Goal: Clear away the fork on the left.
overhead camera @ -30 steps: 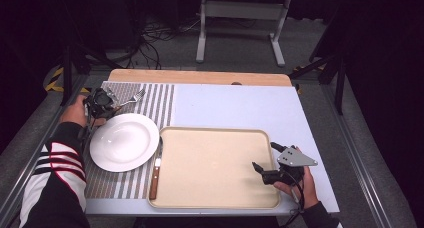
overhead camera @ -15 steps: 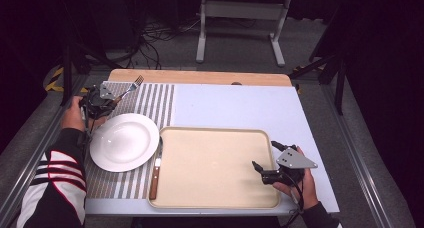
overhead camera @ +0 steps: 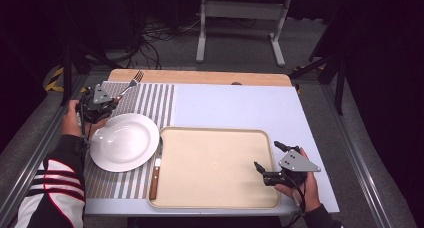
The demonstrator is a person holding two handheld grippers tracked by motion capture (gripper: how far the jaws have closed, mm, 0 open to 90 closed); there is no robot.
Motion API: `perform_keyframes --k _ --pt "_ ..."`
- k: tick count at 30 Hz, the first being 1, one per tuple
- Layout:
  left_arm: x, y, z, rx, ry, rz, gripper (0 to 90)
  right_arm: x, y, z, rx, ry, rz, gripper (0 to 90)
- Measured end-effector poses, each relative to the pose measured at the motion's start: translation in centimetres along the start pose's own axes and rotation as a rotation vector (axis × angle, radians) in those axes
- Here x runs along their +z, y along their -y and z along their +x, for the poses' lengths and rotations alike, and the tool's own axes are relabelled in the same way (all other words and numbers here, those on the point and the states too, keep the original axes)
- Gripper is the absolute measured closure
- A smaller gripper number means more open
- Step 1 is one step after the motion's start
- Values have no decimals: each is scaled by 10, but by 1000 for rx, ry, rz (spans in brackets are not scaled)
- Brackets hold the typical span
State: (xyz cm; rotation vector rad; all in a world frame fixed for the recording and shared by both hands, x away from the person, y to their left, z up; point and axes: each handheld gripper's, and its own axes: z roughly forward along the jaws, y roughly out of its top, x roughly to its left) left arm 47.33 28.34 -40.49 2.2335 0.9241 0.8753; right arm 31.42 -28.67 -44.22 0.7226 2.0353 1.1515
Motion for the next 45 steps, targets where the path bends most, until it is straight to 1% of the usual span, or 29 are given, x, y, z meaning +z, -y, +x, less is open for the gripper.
perform_keyframes --k 2,3,4,5,6,7,9,10,11,12,13,15,16,17,20,21,22,25,26,28,29,31,33,37,38,40,41,45 --pt "-5 -1 -4 -13 11 -25 772 -1 0 0 -2 2 0 92" --pt "-5 -1 -4 -13 11 -25 772 -1 -1 0 -1 1 -1 92" --pt "-9 -2 -9 -10 14 -48 771 -2 -1 0 -2 4 -1 92" --pt "-9 -2 -9 -10 14 -48 772 -2 -1 0 -2 4 -1 92" --pt "-11 -2 -11 -6 13 -59 772 -3 -1 2 -6 7 -1 92" --pt "-15 -2 -15 -9 20 -79 772 -4 -1 2 -7 6 0 92" --pt "-16 -2 -17 -11 26 -84 771 -5 -1 3 -8 2 -6 92" --pt "-18 -3 -20 -10 24 -91 771 -5 -2 3 -10 -2 -7 92" --pt "-19 -2 -23 -13 32 -104 772 -6 -2 3 -12 1 -6 92" --pt "-20 -3 -24 -12 38 -111 771 -6 -2 3 -10 6 -5 92" --pt "-23 -4 -28 -6 38 -122 771 -6 -2 3 -8 6 -7 92" --pt "-24 -4 -29 -2 41 -127 772 -6 -2 3 -10 8 -6 92" --pt "-27 -5 -34 -10 52 -148 771 -5 -3 4 -11 8 -3 92" --pt "-27 -5 -34 -10 52 -148 772 -5 -3 4 -11 8 -3 92" --pt "-31 -5 -41 -15 69 -174 771 -6 -3 6 -17 8 -2 92" --pt "-32 -5 -43 -15 64 -186 771 -6 -3 6 -17 8 -2 92" --pt "-33 -5 -47 -28 76 -194 771 -6 -3 6 -19 7 0 92" --pt "-34 -6 -55 -29 98 -216 771 -6 -4 8 -25 9 1 92" --pt "-36 -7 -59 -27 109 -234 771 -7 -4 8 -26 12 1 92" --pt "-38 -8 -65 -23 119 -248 771 -7 -5 9 -29 12 0 92" --pt "-38 -8 -65 -23 119 -248 771 -7 -5 9 -29 12 0 92" --pt "-41 -10 -71 -19 132 -264 771 -7 -5 10 -30 11 1 92" --pt "-42 -12 -77 7 140 -261 771 -6 -5 10 -32 10 4 92" --pt "-45 -15 -87 22 156 -272 771 -6 -4 12 -34 9 6 92" --pt "-46 -17 -92 26 173 -271 771 -7 -4 12 -34 8 5 92" --pt "-47 -17 -94 32 175 -272 771 -7 -4 12 -37 9 2 92" --pt "-48 -18 -99 43 183 -277 771 -9 -4 13 -32 8 -2 92" --pt "-50 -20 -104 43 199 -287 771 -10 -3 13 -31 7 -9 92"
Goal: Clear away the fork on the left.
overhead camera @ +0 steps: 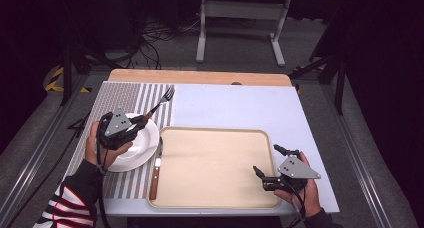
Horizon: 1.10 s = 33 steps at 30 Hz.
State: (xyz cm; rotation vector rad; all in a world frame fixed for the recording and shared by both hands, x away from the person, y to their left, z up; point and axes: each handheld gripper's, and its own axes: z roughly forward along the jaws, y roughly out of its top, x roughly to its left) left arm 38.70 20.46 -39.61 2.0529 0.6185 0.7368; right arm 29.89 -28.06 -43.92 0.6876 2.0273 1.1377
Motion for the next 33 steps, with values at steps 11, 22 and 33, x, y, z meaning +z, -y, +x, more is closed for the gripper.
perform_keyframes --k 11,22,33 --pt "3 -11 -29 56 66 -5 771 -2 -1 5 -3 -2 -15 91" --pt "7 -16 -55 91 142 10 771 -2 -1 7 -6 1 -14 91" --pt "16 -17 -85 185 193 74 771 -1 3 0 38 48 -12 87"
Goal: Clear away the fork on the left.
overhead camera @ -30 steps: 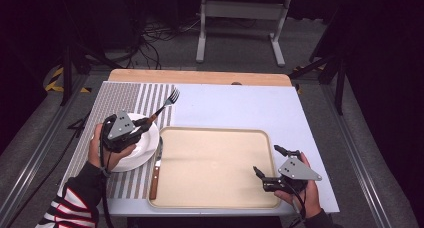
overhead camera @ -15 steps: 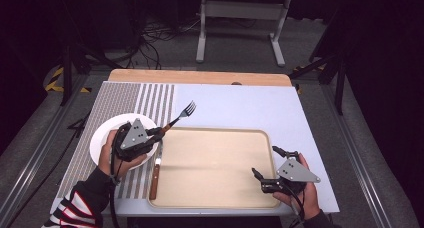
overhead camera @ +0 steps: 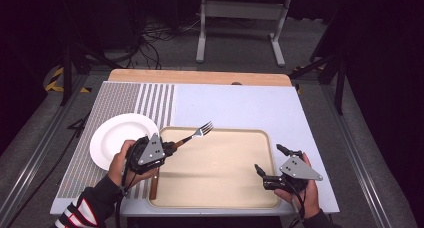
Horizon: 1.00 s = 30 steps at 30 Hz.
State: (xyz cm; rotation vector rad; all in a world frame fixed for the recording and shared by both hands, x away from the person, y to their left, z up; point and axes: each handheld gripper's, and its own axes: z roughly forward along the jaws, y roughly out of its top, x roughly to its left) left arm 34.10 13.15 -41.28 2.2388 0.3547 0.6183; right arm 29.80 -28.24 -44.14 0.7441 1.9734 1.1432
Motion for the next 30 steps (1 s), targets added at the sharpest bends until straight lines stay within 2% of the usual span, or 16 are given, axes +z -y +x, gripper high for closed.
perform_keyframes --k 3,5,9,11,14,18,20,23,25,30 --pt "3 0 -6 18 10 17 771 0 0 1 -5 -2 -1 87" --pt "5 0 -10 12 40 21 771 0 0 0 -5 0 -1 87" --pt "10 0 -21 31 84 60 771 -1 0 -1 -2 6 -2 87" --pt "14 0 -25 25 110 75 771 -1 0 -1 -1 8 -2 87" --pt "18 -1 -31 22 155 100 771 -3 0 -4 -4 34 2 89" --pt "23 -3 -38 47 176 131 771 -6 0 -9 17 51 -8 89" --pt "26 -2 -41 44 180 140 771 -7 0 -10 23 49 -7 89" --pt "29 -2 -44 69 194 157 771 -6 1 -9 15 46 -4 91" --pt "29 -1 -45 70 205 152 771 -6 1 -8 6 48 -2 91" --pt "33 1 -51 76 218 186 770 -6 1 -8 2 44 0 93"
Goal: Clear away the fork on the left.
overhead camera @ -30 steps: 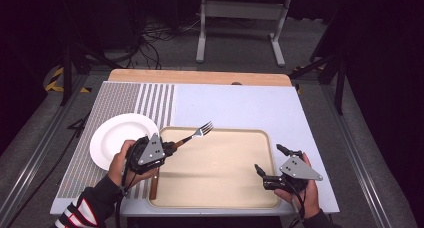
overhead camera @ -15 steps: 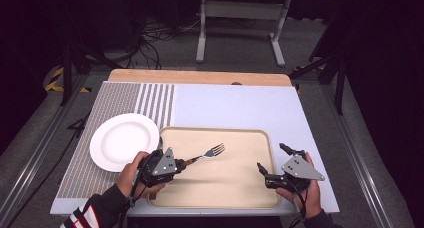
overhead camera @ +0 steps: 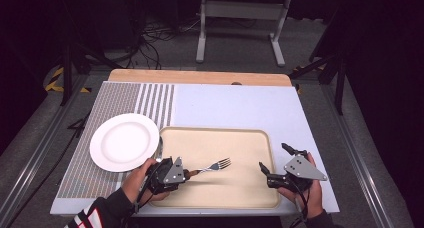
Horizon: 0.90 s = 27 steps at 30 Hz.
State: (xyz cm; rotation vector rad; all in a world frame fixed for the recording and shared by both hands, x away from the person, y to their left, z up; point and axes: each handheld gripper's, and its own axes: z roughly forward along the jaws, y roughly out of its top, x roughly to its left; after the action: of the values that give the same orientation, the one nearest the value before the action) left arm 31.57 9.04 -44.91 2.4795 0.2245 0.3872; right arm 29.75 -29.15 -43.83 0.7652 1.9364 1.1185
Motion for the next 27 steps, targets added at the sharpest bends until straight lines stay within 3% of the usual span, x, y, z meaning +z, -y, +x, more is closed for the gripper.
perform_keyframes --k 10,14,27 --pt "9 1 -10 9 19 48 768 0 0 2 -14 3 4 98" --pt "7 3 -12 3 9 37 768 1 1 2 -12 3 7 102" --pt "0 8 -17 -7 33 -1 734 1 2 3 -10 5 3 101"
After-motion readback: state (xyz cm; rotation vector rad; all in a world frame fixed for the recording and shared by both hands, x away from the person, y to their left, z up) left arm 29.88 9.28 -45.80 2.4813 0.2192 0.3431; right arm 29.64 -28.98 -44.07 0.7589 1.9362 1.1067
